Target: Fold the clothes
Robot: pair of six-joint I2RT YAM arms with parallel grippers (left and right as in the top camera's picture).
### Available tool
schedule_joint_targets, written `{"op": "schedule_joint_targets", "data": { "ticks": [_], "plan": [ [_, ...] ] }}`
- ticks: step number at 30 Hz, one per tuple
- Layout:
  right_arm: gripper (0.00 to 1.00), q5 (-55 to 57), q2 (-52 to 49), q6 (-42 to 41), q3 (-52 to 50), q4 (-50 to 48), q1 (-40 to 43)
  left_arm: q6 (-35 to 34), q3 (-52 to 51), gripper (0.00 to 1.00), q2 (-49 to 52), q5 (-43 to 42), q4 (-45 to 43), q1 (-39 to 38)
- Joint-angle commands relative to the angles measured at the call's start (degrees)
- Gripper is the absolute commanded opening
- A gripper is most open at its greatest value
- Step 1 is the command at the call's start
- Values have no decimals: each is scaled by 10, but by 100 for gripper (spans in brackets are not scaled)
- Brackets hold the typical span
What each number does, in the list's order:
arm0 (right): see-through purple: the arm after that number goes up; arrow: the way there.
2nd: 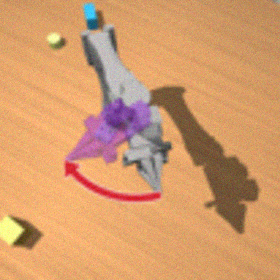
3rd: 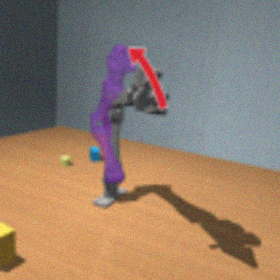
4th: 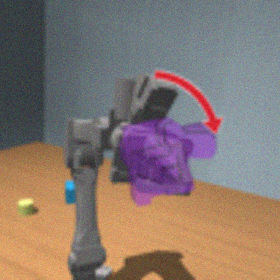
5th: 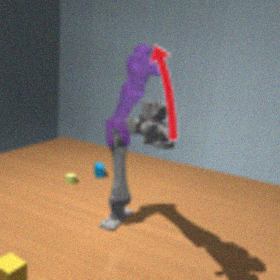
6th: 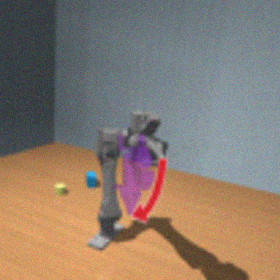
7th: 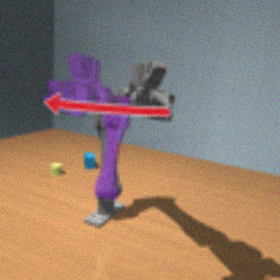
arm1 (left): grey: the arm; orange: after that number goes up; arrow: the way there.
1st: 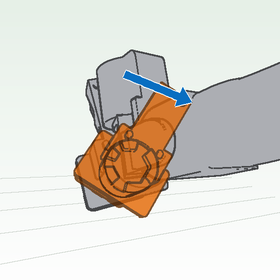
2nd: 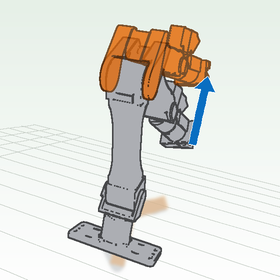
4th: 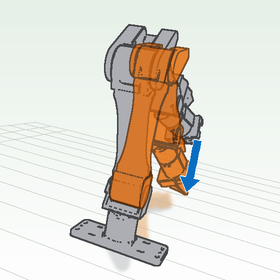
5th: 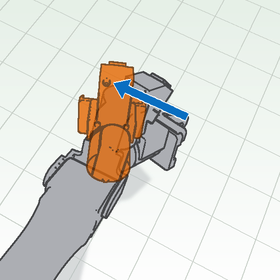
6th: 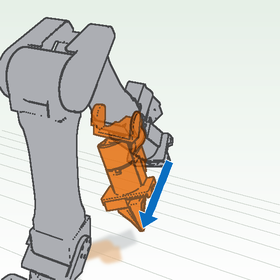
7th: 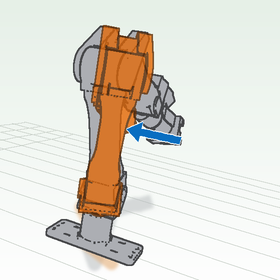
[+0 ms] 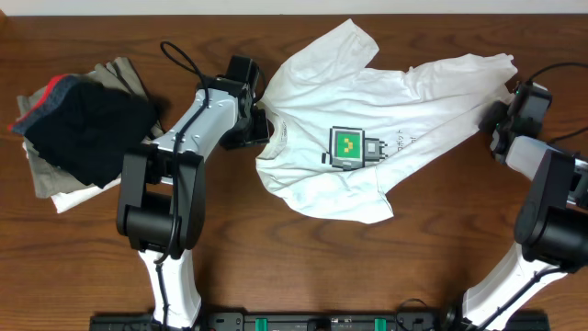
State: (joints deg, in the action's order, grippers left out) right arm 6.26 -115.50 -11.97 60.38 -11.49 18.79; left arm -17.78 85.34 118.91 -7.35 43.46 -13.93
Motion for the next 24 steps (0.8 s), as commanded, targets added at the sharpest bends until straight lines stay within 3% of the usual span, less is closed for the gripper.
{"op": "schedule_joint_targets", "data": {
  "ticks": [1, 7, 17, 20, 24],
  "plan": [
    [40, 6, -26, -3, 7, -6, 5, 5, 5, 55, -12, -1, 1, 0],
    [35, 3, -28, -2, 7, -22, 5, 5, 5, 55, -12, -1, 1, 0],
    [14, 4, -28, -2, 7, -27, 5, 5, 5, 55, -12, -1, 0, 0],
    [2, 4, -28, -2, 7, -25, 5, 5, 5, 55, -12, -1, -1, 0],
    [1, 4, -27, -2, 7, -24, 5, 5, 5, 55, -12, -1, -1, 0]
  ]
}}
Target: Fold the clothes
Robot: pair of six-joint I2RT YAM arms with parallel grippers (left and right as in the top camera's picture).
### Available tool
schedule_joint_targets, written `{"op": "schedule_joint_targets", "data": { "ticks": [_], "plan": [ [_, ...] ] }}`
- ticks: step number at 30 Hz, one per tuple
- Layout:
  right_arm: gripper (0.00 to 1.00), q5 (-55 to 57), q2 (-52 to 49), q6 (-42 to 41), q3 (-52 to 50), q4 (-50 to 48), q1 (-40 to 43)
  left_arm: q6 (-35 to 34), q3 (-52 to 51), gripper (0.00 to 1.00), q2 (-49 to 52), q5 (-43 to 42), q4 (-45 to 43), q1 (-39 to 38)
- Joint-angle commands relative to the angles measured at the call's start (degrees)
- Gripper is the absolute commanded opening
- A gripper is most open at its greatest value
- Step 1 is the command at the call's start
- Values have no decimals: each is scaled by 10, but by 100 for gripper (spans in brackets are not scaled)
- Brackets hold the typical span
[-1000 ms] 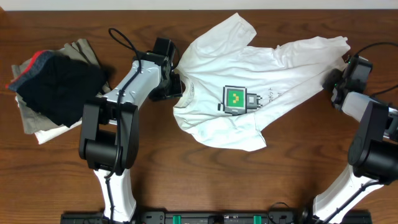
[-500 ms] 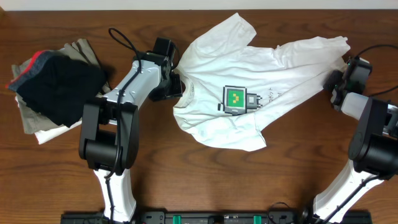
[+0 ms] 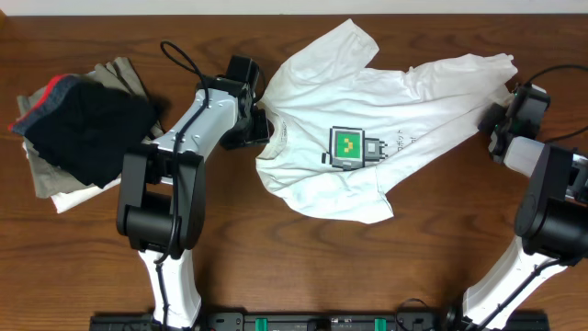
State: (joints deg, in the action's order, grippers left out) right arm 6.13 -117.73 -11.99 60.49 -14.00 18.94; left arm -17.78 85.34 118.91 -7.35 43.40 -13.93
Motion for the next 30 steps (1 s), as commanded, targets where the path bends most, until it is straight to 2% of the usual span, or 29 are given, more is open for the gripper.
{"op": "schedule_joint_targets", "data": {
  "ticks": [1, 8, 17, 20, 23, 26, 27, 30],
  "plan": [
    [1, 5, -4, -1, 6, 1, 4, 5, 5, 55, -12, -1, 0, 0],
    [1, 5, 27, 3, 7, 33, 4, 5, 5, 55, -12, -1, -2, 0],
    [1, 17, 201, 3, 7, 269, 4, 5, 5, 55, -12, -1, -6, 0],
    [1, 36, 242, 5, 7, 305, 4, 5, 5, 55, -12, -1, -6, 0],
    [2, 40, 249, 22, 7, 301, 7, 5, 5, 55, -12, -1, -6, 0],
    [24, 39, 226, 23, 6, 288, 16, 5, 5, 55, -12, -2, -6, 0],
    [29, 38, 215, 24, 6, 278, 19, 5, 5, 55, -12, -2, -6, 0],
    [31, 1, 163, 48, 6, 222, 31, 5, 5, 55, -12, -1, -6, 0]
  ]
}}
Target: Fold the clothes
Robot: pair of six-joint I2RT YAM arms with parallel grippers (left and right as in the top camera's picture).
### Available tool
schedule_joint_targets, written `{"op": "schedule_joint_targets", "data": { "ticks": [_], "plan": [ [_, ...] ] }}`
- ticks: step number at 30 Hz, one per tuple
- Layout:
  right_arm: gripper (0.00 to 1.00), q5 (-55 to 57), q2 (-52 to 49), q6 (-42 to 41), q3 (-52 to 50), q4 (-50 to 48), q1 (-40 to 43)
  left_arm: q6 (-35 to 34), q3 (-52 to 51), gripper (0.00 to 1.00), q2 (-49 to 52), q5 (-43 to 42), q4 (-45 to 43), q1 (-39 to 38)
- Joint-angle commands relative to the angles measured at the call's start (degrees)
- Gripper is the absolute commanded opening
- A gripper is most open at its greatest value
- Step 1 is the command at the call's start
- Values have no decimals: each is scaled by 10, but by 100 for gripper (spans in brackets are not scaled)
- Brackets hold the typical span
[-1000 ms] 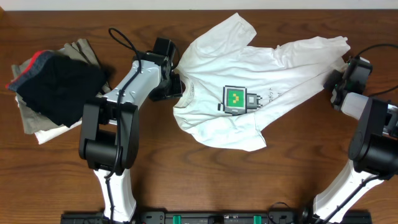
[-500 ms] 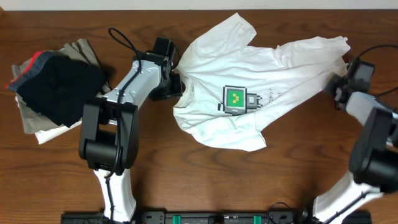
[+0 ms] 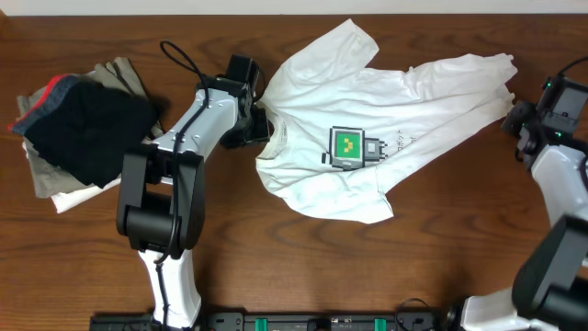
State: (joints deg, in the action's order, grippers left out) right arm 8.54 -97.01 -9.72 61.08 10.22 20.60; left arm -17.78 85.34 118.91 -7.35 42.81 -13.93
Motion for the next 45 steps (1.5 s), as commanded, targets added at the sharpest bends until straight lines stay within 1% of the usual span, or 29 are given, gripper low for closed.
{"op": "schedule_joint_targets", "data": {
  "ticks": [1, 3, 6, 10, 14, 17, 20, 22, 24, 28, 34, 42, 45],
  "plan": [
    [34, -47, -66, 40, 0, -46, 18, 5, 5, 55, -12, -1, 0, 0],
    [41, -86, -107, 58, 0, -95, 24, 5, 5, 55, -12, -1, -1, 0],
    [45, -109, -163, 59, 1, -162, 26, 5, 5, 55, -12, -1, -1, 0],
    [45, -155, -206, 59, 1, -223, 26, 5, 5, 55, -12, -1, -2, 0],
    [46, -161, -216, 53, 1, -242, 26, 5, 5, 55, -12, -2, -7, 0],
    [41, -161, -216, 53, 1, -242, 26, 5, 5, 55, -12, -2, -9, 0],
    [31, -161, -216, 53, 1, -234, 26, 5, 5, 55, -12, -2, -11, 0],
    [30, -161, -216, 53, 1, -230, 26, 5, 5, 55, -12, -2, -11, 0],
    [22, -161, -216, 53, 1, -230, 26, 5, 5, 55, -12, -2, -11, 0],
    [1, -158, -216, 53, 1, -230, 26, 5, 5, 55, -12, -2, -11, 0],
    [1, -153, -197, 53, 1, -223, 26, 5, 5, 55, -12, -2, -11, 0],
    [1, -129, -49, 53, 1, -136, 26, 5, 5, 55, -12, -2, -14, 0],
    [1, -102, -20, 53, 1, -110, 26, 5, 5, 55, -12, -2, -15, 0]
  ]
}}
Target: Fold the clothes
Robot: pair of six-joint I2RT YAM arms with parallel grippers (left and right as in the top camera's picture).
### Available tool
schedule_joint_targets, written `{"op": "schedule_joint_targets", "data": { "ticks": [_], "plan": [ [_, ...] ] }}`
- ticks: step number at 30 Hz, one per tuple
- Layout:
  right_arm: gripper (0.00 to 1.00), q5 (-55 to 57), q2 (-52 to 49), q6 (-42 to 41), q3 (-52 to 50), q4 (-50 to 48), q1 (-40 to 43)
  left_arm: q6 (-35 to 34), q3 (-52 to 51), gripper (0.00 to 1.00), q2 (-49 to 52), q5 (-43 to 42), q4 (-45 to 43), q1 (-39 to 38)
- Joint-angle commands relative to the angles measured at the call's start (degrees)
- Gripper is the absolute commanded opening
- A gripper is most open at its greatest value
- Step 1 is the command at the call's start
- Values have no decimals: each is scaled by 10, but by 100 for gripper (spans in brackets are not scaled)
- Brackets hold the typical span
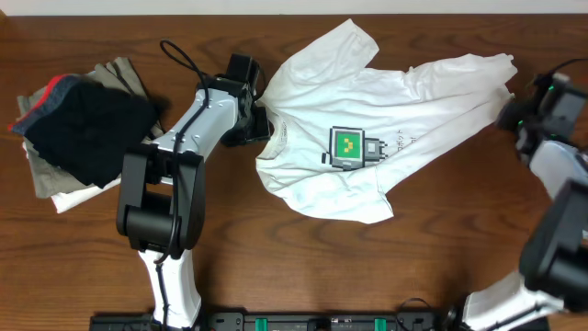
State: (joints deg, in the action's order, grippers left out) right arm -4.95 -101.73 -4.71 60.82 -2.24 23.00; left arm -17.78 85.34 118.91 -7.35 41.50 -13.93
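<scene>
A white T-shirt with a green pixel print lies crumpled and unfolded across the middle of the table, collar to the left and hem to the right. My left gripper sits at the collar's edge and looks shut on it. My right gripper is at the far right, just beside the shirt's hem corner. The overhead view does not show whether its fingers are open or shut.
A pile of other clothes, dark on top with red and grey edges, lies at the left side of the table. The table's back edge runs close behind the shirt's upper sleeve.
My right gripper has shifted slightly to the left, back toward the shirt's hem corner. The left arm and the shirt have not moved.
My right gripper stood at the shirt's right hem edge for the first two moments. Then it was farther right and off the cloth, and now it is near the hem corner again. The left gripper stayed at the collar throughout, and the shirt's shape is unchanged.
</scene>
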Motion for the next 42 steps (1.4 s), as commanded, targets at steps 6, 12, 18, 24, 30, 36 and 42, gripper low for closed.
{"op": "schedule_joint_targets", "data": {
  "ticks": [6, 12, 18, 24, 30, 36, 42],
  "plan": [
    [27, 30, -17, 28, 4, -11, 2, 5, 5, 55, -12, -2, -2, 0],
    [49, -15, -103, 92, 5, -71, 2, 5, 5, 55, -12, -2, -2, 0],
    [57, -32, -167, 97, 33, -79, 2, 5, 5, 55, -12, -2, -3, 0],
    [51, -45, -193, 97, 49, -78, 2, 5, 5, 55, -12, -2, -7, 0],
    [4, -45, -193, 96, 49, -69, 2, 5, 5, 55, -12, -2, -7, 0],
    [1, -44, -156, 95, 49, -38, 2, 5, 5, 55, -12, -2, -7, 0],
    [1, -38, -49, 94, 49, 9, 2, 5, 5, 55, -12, -2, -7, 0]
  ]
}}
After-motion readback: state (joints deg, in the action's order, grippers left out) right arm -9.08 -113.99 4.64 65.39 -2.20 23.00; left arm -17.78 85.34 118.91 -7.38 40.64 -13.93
